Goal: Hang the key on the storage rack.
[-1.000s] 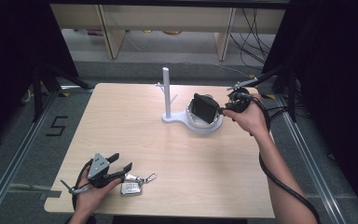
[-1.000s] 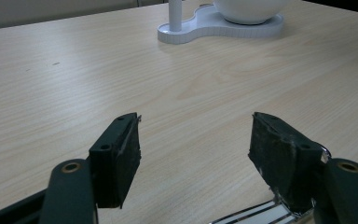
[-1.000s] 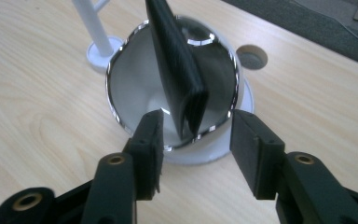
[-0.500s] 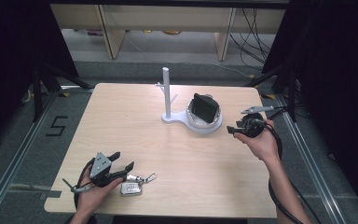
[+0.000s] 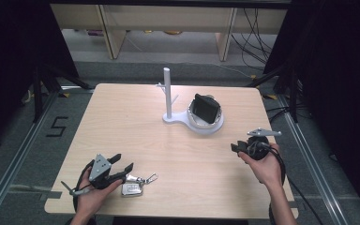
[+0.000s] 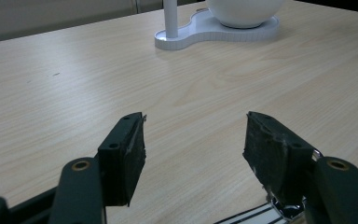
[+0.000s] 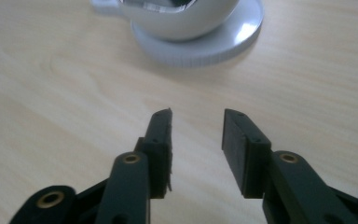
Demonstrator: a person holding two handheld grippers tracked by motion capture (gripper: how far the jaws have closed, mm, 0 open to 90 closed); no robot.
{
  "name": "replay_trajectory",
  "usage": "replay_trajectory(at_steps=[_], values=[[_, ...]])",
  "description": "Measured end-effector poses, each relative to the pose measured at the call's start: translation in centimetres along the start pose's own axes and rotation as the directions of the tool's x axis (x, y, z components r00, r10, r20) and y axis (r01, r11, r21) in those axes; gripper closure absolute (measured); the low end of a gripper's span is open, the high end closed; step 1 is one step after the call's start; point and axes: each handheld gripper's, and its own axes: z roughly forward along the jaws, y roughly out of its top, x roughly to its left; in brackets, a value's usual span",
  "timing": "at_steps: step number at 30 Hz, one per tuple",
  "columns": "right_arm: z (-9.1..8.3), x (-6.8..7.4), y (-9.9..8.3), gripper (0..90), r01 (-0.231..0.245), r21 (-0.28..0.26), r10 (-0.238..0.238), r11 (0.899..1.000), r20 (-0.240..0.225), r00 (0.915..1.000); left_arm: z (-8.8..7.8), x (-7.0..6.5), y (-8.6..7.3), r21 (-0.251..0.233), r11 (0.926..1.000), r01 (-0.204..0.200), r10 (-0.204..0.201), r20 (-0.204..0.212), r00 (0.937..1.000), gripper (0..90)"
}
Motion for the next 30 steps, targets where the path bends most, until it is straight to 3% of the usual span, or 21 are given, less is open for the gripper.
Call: replay_trajectory(at_steps=[1,2,5,8,10,13,14,19,21,22,26,27,28,30], values=[[0.1,0.0,-0.2,67.2,0.039,0.023,-0.039,0.999,0.005,0.9992,0.2,0.0,0.0,-0.008,1.0000,-0.005,0.005,0.006,1.0000,38.0],[-0.2,0.2,-0.2,70.1,0.013,0.066,-0.014,0.998,0.023,0.9996,0.0,-0.1,0.2,0.008,1.0000,-0.006,0.006,-0.001,1.0000,38.4],[-0.3,0.2,-0.5,76.0,0.024,0.077,-0.029,0.997,0.064,0.9975,0.1,-0.3,0.3,-0.007,0.9999,-0.016,0.016,0.015,0.9998,38.9],[-0.3,0.2,-0.8,79.5,0.045,0.075,-0.050,0.996,0.062,0.9968,-0.2,-0.4,0.6,-0.003,0.9999,-0.014,0.014,0.027,0.9995,39.2],[-0.4,0.5,-0.8,80.0,0.034,0.083,-0.042,0.996,0.098,0.9943,-0.2,-0.6,0.8,-0.008,0.9999,-0.013,0.013,0.042,0.9990,39.8],[-0.6,0.7,-0.7,79.6,0.019,0.083,-0.026,0.996,0.084,0.9961,-0.3,-1.0,1.4,0.013,0.9991,-0.040,0.040,0.052,0.9979,40.8],[-0.7,0.8,-0.6,79.0,0.017,0.086,-0.024,0.996,0.083,0.9963,-0.3,-1.1,1.6,0.020,0.9995,-0.023,0.022,0.062,0.9978,41.4],[-1.4,1.0,-0.3,76.4,0.024,0.076,-0.031,0.997,0.087,0.9958,0.1,-1.5,2.7,0.084,0.9959,-0.034,0.026,0.098,0.9949,43.5],[-1.5,1.0,-0.3,75.3,0.021,0.077,-0.026,0.997,0.070,0.9972,0.3,-1.5,3.1,0.133,0.9899,-0.050,0.034,0.124,0.9917,44.3],[-1.5,1.0,-0.3,74.6,0.018,0.081,-0.024,0.997,0.066,0.9975,0.5,-1.5,3.2,0.156,0.9843,-0.082,0.060,0.138,0.9886,44.8],[-1.3,0.9,-0.5,73.6,0.009,0.093,-0.016,0.996,0.068,0.9976,1.2,-1.9,3.6,0.238,0.9636,-0.123,0.075,0.200,0.9770,49.3],[-1.3,0.7,-0.5,73.5,0.023,0.096,-0.031,0.995,0.078,0.9965,1.4,-1.9,3.8,0.257,0.9549,-0.149,0.093,0.219,0.9712,50.8],[-1.3,0.9,-0.4,73.4,-0.007,0.091,0.001,0.996,0.065,0.9979,1.6,-2.0,3.9,0.277,0.9473,-0.161,0.098,0.229,0.9686,52.3],[-1.3,0.8,-0.4,73.3,0.001,0.096,-0.008,0.995,0.069,0.9976,2.0,-2.4,4.1,0.310,0.9368,-0.162,0.084,0.249,0.9648,55.2]])
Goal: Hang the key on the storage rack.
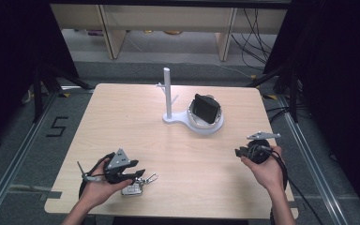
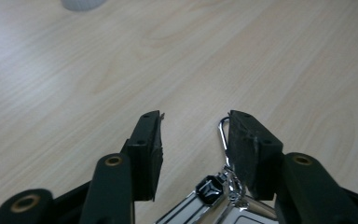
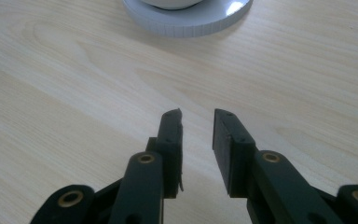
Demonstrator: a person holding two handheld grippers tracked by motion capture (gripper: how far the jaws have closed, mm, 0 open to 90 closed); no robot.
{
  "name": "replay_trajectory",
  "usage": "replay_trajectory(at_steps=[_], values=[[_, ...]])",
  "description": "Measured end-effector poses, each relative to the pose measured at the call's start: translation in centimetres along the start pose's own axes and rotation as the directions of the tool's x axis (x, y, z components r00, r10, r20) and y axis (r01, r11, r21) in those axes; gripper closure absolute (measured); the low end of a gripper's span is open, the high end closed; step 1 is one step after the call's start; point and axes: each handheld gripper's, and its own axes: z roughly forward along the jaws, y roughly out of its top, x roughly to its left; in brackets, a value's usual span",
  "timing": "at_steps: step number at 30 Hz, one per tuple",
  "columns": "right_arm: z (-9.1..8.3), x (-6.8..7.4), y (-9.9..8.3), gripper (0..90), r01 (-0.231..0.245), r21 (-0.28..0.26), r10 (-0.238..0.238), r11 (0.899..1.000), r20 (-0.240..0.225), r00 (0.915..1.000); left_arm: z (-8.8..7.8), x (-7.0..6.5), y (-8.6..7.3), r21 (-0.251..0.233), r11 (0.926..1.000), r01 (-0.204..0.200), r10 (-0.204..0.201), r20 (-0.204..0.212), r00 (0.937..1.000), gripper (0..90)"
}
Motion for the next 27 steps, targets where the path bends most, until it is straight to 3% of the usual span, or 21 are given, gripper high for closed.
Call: replay_trajectory(at_steps=[5,7,11,16,17,21,22,27], values=[[0.1,-0.1,0.0,72.8,0.010,-0.007,-0.010,1.000,-0.015,0.9998,0.6,-0.5,0.9,0.082,0.9966,-0.009,0.006,0.035,0.9994,62.7],[-0.1,0.0,0.0,72.7,-0.005,0.013,0.005,1.000,-0.013,0.9999,0.9,-0.5,1.1,0.112,0.9925,-0.048,0.045,0.026,0.9987,64.6],[0.1,-0.1,-0.1,72.4,0.000,0.017,0.000,1.000,-0.016,0.9999,1.2,-0.7,1.3,0.158,0.9868,-0.033,0.026,0.048,0.9985,64.6],[0.1,0.0,-0.1,71.6,-0.009,0.022,0.009,1.000,-0.014,0.9999,1.4,-0.7,1.8,0.214,0.9750,-0.062,0.049,0.067,0.9966,65.9],[0.1,0.0,-0.1,71.5,-0.006,0.025,0.006,1.000,-0.019,0.9998,1.5,-0.9,1.9,0.222,0.9740,-0.046,0.032,0.065,0.9974,66.1],[0.2,-0.1,-0.1,71.0,0.005,0.032,-0.005,0.999,-0.008,1.0000,1.8,-0.9,2.5,0.273,0.9586,-0.080,0.060,0.079,0.9951,66.7],[0.3,-0.1,-0.1,70.9,0.005,0.022,-0.005,1.000,-0.018,0.9998,1.8,-0.8,2.6,0.302,0.9490,-0.092,0.066,0.094,0.9934,67.2],[0.3,-0.2,-0.1,70.7,0.009,0.017,-0.009,1.000,-0.026,0.9996,2.2,-0.7,3.2,0.349,0.9333,-0.086,0.056,0.096,0.9938,68.1]])
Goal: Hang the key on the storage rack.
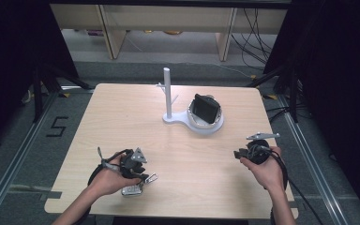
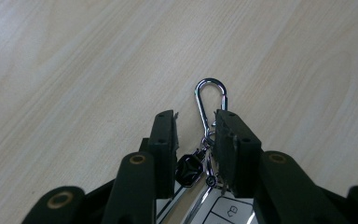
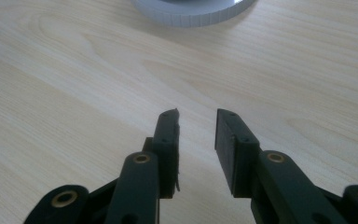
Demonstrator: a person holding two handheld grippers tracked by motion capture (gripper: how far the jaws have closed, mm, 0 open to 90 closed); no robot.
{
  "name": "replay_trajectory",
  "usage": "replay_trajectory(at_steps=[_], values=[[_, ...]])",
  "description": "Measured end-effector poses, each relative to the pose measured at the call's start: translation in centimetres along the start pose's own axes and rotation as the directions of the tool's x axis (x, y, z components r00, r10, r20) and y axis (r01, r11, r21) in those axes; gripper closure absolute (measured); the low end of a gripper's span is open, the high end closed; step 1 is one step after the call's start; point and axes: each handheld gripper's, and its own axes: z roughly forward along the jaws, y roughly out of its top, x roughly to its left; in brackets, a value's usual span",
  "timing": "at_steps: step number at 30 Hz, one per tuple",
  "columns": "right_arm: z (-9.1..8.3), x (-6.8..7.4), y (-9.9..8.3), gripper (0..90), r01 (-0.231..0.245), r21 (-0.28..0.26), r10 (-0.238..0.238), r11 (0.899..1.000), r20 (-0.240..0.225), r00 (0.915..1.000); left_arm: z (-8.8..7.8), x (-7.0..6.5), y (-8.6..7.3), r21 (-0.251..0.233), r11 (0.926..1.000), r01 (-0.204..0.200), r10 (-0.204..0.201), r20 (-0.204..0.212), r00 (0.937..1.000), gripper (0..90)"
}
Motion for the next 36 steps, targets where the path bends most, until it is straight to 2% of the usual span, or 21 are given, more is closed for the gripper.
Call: replay_trajectory(at_steps=[1,5,6,7,8,11,12,13,14,19,20,25,26,27,28,31,32,33,34,35,36], values=[[-0.1,0.0,0.0,70.6,-0.006,0.018,0.006,1.000,0.013,0.9999,0.0,0.0,0.1,0.010,1.0000,0.001,-0.001,-0.002,1.0000,68.0],[0.0,0.0,0.0,70.4,-0.011,0.011,0.011,1.000,0.009,0.9999,0.1,0.0,0.5,0.032,0.9994,-0.012,0.012,-0.009,0.9999,67.1],[0.1,-0.1,0.0,70.3,-0.008,0.008,0.008,1.000,0.012,0.9999,0.0,0.1,0.6,0.058,0.9975,-0.040,0.040,-0.002,0.9992,67.1],[0.1,-0.1,0.0,70.2,-0.002,0.013,0.002,1.000,0.012,0.9999,-0.1,0.2,0.7,0.068,0.9967,-0.044,0.044,-0.001,0.9990,67.0],[0.1,-0.1,0.0,70.2,-0.005,0.012,0.005,1.000,0.011,0.9999,0.1,0.0,0.7,0.047,0.9987,-0.018,0.018,-0.002,0.9998,66.7],[0.2,0.2,0.1,69.8,-0.035,0.010,0.036,0.999,-0.024,0.9991,0.1,0.0,1.0,0.079,0.9959,-0.045,0.044,0.010,0.9990,65.8],[0.3,0.1,0.1,69.8,-0.021,-0.004,0.020,1.000,-0.024,0.9995,0.2,0.0,1.0,0.081,0.9959,-0.041,0.041,0.011,0.9991,65.6],[0.2,0.2,0.1,69.7,-0.036,0.009,0.036,0.999,-0.024,0.9990,0.3,0.0,1.1,0.095,0.9942,-0.050,0.049,0.015,0.9987,65.4],[0.3,0.1,0.1,69.7,-0.014,-0.003,0.014,1.000,-0.015,0.9998,0.4,-0.1,1.2,0.099,0.9938,-0.051,0.050,0.016,0.9986,65.0],[0.2,0.3,0.0,69.5,-0.028,0.004,0.028,1.000,-0.012,0.9995,0.7,-0.3,1.6,0.133,0.9887,-0.069,0.066,0.027,0.9974,63.6],[0.3,0.2,0.1,69.4,-0.010,-0.001,0.010,1.000,-0.016,0.9998,0.8,-0.4,1.7,0.138,0.9874,-0.077,0.073,0.030,0.9969,63.6],[0.3,0.2,0.1,69.5,-0.011,-0.005,0.011,1.000,-0.020,0.9997,1.2,-0.5,1.8,0.157,0.9850,-0.071,0.066,0.036,0.9972,63.4],[0.2,0.4,0.1,69.5,-0.034,0.011,0.035,0.999,-0.019,0.9992,1.2,-0.5,1.8,0.161,0.9845,-0.068,0.063,0.035,0.9974,63.3],[0.1,0.4,0.1,69.5,-0.033,0.009,0.033,0.999,-0.020,0.9993,1.3,-0.5,1.8,0.167,0.9837,-0.067,0.062,0.034,0.9975,63.3],[0.3,0.2,0.1,69.5,-0.010,-0.009,0.010,1.000,-0.019,0.9998,1.4,-0.5,1.8,0.174,0.9820,-0.073,0.068,0.035,0.9971,63.3],[0.3,0.2,0.1,69.5,-0.010,-0.011,0.010,1.000,-0.022,0.9997,1.6,-0.5,1.7,0.187,0.9793,-0.077,0.071,0.038,0.9967,63.0],[0.1,0.4,0.1,69.5,-0.041,0.009,0.041,0.999,-0.021,0.9990,1.8,-0.7,1.7,0.186,0.9804,-0.064,0.058,0.039,0.9976,63.0],[0.3,0.2,0.1,69.4,-0.010,-0.010,0.009,1.000,-0.020,0.9998,1.8,-0.6,1.7,0.195,0.9781,-0.074,0.067,0.041,0.9969,62.9],[0.3,0.2,0.1,69.5,-0.008,-0.009,0.008,1.000,-0.021,0.9997,1.9,-0.6,1.7,0.202,0.9763,-0.078,0.070,0.045,0.9965,62.7],[0.2,0.4,0.1,69.4,-0.035,0.008,0.035,0.999,-0.022,0.9992,1.9,-0.6,1.7,0.205,0.9754,-0.081,0.073,0.047,0.9962,62.6],[0.2,0.4,0.1,69.5,-0.034,0.008,0.034,0.999,-0.022,0.9992,2.0,-0.6,1.7,0.203,0.9761,-0.078,0.070,0.046,0.9965,62.7]])
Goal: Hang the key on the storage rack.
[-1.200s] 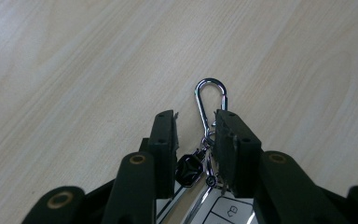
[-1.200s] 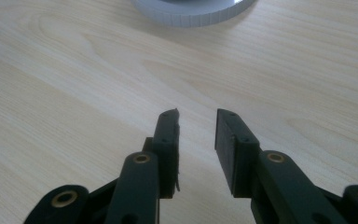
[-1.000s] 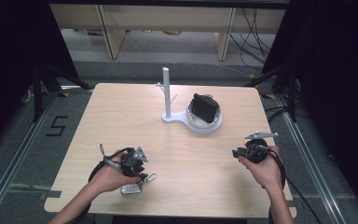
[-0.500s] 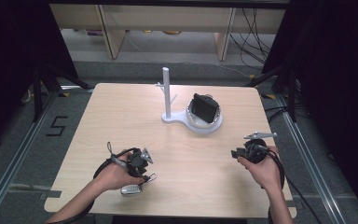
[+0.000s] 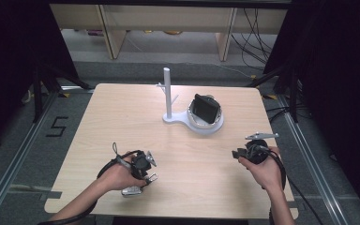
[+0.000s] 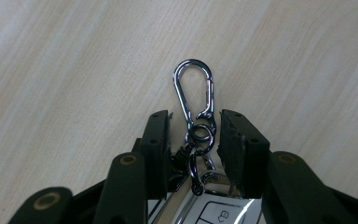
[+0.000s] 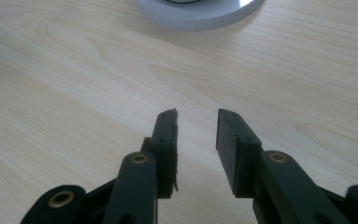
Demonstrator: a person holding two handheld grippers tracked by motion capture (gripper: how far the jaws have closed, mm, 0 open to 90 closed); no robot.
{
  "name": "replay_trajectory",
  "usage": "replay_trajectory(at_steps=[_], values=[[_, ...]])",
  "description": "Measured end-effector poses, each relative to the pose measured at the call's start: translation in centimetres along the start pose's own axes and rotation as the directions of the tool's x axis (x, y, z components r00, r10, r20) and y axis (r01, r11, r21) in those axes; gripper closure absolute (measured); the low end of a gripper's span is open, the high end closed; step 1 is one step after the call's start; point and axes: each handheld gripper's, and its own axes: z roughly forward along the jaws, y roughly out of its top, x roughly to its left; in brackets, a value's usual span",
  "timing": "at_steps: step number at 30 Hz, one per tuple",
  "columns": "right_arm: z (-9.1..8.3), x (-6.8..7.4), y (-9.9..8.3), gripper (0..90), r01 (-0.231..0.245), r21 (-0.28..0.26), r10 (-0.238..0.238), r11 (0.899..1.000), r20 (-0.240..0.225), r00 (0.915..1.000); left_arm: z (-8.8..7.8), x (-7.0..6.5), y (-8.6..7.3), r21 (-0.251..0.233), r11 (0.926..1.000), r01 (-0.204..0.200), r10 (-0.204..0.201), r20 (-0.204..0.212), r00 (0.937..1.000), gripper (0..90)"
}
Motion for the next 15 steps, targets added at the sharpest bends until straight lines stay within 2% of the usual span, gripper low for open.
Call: replay_trajectory(at_steps=[1,2,5,6,12,13,15], values=[[0.11,-0.16,0.02,69.5,0.026,-0.017,-0.026,1.000,0.000,0.9997,0.08,0.05,0.02,0.006,1.0000,-0.004,0.004,-0.001,1.0000,62.7],[0.14,-0.07,0.04,69.4,0.014,-0.020,-0.014,1.000,0.001,0.9999,0.15,0.04,0.02,0.012,0.9999,-0.004,0.004,0.000,1.0000,62.8],[0.14,-0.08,0.04,69.4,0.014,-0.020,-0.014,1.000,-0.001,0.9999,0.24,0.11,0.08,0.036,0.9990,-0.025,0.024,0.005,0.9997,62.9],[0.15,-0.08,0.04,69.3,0.014,-0.020,-0.014,1.000,-0.001,0.9999,0.33,0.02,0.08,0.033,0.9994,-0.013,0.013,0.005,0.9999,63.1],[0.14,-0.04,0.04,69.3,0.013,-0.017,-0.013,1.000,-0.003,0.9999,0.36,0.03,0.23,0.041,0.9991,-0.007,0.007,0.004,1.0000,64.1],[0.22,-0.13,0.01,69.3,0.018,-0.016,-0.018,1.000,-0.021,0.9996,0.31,0.09,0.29,0.052,0.9984,-0.020,0.020,0.004,0.9998,64.4],[0.19,-0.12,0.01,69.3,0.025,-0.011,-0.026,1.000,-0.010,0.9996,0.29,0.12,0.40,0.062,0.9976,-0.030,0.030,0.002,0.9995,65.5]])
